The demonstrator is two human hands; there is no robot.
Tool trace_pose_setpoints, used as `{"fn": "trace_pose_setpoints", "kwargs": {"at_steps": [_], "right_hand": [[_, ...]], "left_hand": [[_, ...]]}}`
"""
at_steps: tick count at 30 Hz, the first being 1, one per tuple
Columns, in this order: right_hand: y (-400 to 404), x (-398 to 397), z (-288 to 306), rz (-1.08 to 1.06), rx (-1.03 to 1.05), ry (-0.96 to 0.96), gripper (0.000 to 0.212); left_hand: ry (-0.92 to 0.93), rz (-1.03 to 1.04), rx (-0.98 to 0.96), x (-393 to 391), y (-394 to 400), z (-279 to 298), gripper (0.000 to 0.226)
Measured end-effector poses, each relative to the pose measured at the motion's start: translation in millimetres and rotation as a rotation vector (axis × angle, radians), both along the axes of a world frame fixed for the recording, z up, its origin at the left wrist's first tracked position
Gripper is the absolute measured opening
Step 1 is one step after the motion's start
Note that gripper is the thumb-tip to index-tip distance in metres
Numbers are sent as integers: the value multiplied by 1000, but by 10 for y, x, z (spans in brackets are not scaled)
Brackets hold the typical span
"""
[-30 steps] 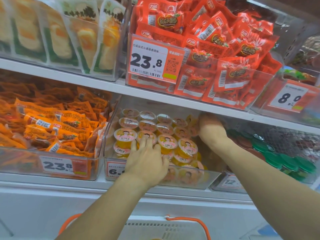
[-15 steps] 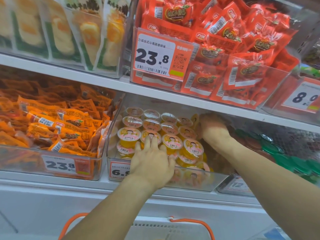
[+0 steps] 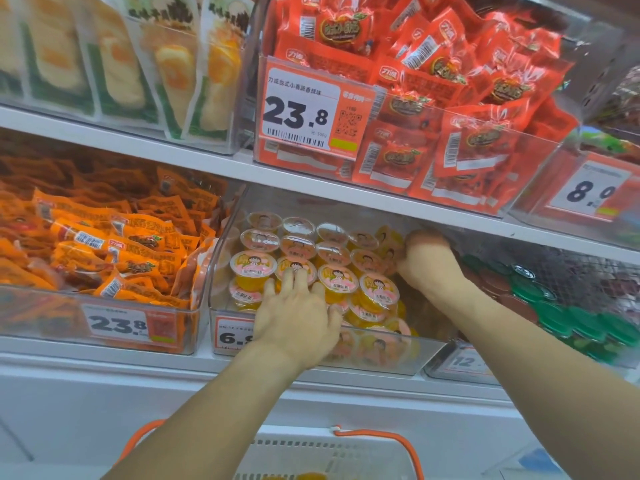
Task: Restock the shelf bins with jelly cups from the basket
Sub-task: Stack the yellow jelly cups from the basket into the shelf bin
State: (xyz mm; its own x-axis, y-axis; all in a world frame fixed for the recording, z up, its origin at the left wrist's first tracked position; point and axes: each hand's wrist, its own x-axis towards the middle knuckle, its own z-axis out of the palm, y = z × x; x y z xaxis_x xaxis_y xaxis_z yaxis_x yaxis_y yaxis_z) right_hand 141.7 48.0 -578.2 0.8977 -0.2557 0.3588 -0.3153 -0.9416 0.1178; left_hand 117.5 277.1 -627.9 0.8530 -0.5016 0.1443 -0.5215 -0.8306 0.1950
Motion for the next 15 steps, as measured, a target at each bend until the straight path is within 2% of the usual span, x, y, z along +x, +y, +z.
{"fn": "trace_pose_setpoints", "kwargs": {"at_steps": [5, 7, 10, 12, 15], "right_hand": [[253, -461, -20, 111, 223, -258, 17], [481, -729, -91, 179, 340, -344, 13], [824, -1098, -342, 285, 532, -529, 11], [998, -1327, -642, 348, 773, -642, 15], [1193, -1601, -1313, 230, 1164, -509, 40]], "left_hand": [[-46, -55, -72, -12, 61, -31, 51], [-121, -114, -243, -18, 90, -69, 45], [-328, -184, -533, -102, 90, -121, 19], [-391, -239, -586, -258, 60, -159, 9], [-263, -330, -511, -480, 72, -420, 9]]}}
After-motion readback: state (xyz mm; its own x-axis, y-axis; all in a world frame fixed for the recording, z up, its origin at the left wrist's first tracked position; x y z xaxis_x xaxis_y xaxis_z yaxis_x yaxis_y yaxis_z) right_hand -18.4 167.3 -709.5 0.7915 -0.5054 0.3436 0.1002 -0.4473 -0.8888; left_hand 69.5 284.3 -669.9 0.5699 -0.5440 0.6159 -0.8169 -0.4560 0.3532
